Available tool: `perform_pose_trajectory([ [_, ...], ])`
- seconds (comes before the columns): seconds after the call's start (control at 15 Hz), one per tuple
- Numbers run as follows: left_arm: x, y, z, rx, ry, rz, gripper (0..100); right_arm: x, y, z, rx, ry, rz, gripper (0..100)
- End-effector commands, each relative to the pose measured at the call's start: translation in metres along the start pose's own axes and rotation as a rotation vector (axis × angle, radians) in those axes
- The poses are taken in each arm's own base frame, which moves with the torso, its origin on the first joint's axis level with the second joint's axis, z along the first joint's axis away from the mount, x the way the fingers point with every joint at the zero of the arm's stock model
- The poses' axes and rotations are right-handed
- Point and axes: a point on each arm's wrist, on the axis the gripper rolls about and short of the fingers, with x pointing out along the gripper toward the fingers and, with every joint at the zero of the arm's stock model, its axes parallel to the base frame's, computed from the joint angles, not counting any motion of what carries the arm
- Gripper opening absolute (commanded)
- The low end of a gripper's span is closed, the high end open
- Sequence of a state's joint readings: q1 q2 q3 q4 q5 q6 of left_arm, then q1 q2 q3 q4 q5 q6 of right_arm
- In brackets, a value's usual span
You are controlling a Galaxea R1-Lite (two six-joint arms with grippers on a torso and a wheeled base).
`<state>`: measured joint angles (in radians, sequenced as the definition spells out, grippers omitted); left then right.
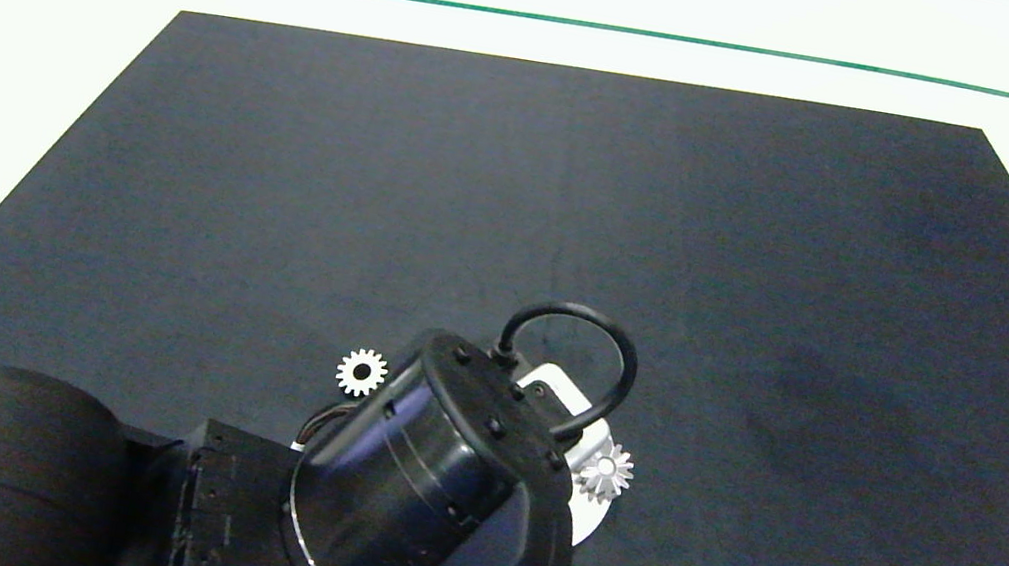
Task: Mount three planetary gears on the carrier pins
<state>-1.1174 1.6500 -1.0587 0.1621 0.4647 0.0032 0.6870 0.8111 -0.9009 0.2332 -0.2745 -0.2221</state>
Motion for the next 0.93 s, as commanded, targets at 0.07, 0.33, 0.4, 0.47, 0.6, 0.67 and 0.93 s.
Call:
perform_pose_trajectory([
  [0.07, 0.006, 0.0, 0.018, 0.012, 0.059, 0.011, 16, -0.001, 0.0, 0.0, -0.001, -0.002, -0.002, 100],
  [0.33, 0.014, -0.002, 0.025, 0.011, 0.076, 0.017, 16, -0.002, -0.001, 0.0, -0.013, -0.005, 0.0, 100],
  [0.4, 0.015, -0.003, 0.025, 0.013, 0.081, 0.016, 16, -0.003, -0.001, 0.0, -0.013, -0.008, 0.0, 100],
  [0.47, 0.019, -0.004, 0.024, 0.016, 0.09, 0.018, 16, -0.005, -0.001, 0.0, -0.012, -0.014, -0.002, 100],
  [0.6, 0.021, -0.004, 0.023, 0.018, 0.094, 0.019, 16, -0.006, -0.002, 0.0, -0.011, -0.017, -0.002, 100],
  [0.67, 0.021, -0.004, 0.023, 0.018, 0.094, 0.019, 16, -0.006, -0.001, 0.0, -0.016, -0.016, 0.001, 100],
  [0.93, 0.024, -0.002, 0.021, 0.016, 0.107, 0.026, 16, -0.006, -0.002, 0.0, -0.015, -0.019, 0.0, 100],
])
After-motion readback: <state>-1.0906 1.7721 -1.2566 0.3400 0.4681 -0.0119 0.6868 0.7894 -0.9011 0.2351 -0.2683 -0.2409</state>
